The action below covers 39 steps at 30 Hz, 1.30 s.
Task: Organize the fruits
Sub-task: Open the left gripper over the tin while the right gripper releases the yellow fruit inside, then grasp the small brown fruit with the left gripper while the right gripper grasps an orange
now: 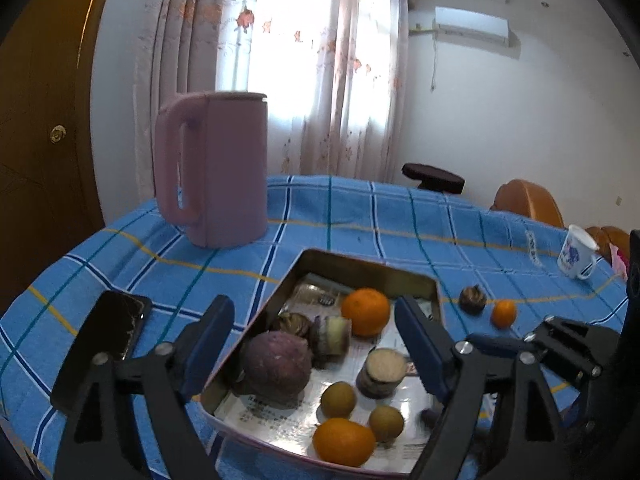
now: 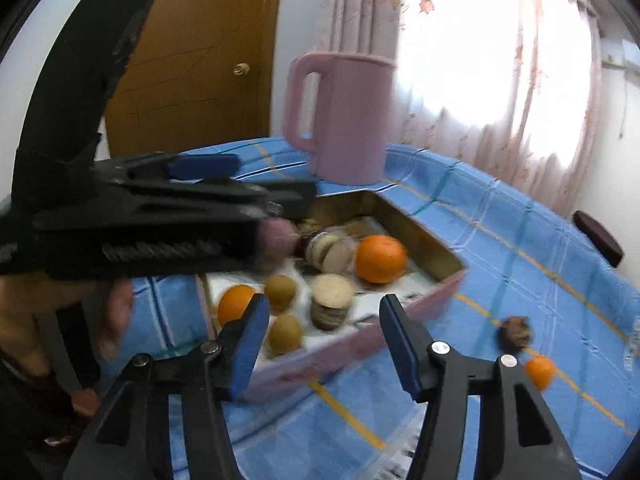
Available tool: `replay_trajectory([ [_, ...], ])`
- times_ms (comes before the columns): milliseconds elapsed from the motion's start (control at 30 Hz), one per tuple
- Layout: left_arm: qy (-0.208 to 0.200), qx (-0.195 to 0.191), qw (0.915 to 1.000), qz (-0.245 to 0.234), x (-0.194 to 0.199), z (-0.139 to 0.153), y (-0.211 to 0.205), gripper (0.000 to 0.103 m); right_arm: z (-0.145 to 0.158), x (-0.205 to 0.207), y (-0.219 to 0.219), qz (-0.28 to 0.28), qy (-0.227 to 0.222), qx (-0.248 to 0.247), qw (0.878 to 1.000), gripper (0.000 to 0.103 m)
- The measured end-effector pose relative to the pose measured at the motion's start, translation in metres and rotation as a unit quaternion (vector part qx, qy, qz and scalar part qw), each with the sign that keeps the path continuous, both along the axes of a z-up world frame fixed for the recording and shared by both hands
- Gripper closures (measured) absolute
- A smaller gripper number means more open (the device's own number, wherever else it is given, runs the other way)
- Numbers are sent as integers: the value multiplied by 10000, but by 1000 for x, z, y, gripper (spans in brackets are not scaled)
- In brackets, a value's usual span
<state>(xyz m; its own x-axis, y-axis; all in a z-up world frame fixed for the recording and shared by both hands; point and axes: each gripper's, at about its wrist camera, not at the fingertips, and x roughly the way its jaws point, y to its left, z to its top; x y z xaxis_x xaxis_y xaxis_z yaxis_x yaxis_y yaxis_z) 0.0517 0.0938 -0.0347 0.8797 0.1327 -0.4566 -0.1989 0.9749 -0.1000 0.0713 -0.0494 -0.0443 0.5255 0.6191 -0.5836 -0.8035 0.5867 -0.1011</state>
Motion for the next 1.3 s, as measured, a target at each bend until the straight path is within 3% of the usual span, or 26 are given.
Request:
replay_trajectory([
  [100,-90,18,9999,-107,1,6,-11,11,7,20,-37,-550,-73,-53,9984,44],
  [300,-29,171,9981,-587,13,8,-54,10,0,77,-95,-1740,419,-123,9838,44],
  [633,332,487,9933,-995,45,2,-99,9,-30,119,-86,-1826,995,-479,9770,44],
  [700,389,536,9924,-1039,48,1,-103,9,-38,127,-85,-1822,1176,-539,9747,61],
  [767,442,611,9912,-1086,54,1,-109,9,-39,127,-91,-1801,1237,-408,9750,62],
  [933,615,634,9886,-1218,70,-2,-124,9,-32,125,-112,-2025,1068,-191,9732,63],
  [1167,995,719,9810,-1503,100,-15,-155,9,-26,136,-159,-2642,946,49,9598,63],
  [1300,1245,783,9768,-1556,121,-24,-167,11,-24,135,-169,-2696,897,188,9586,62],
])
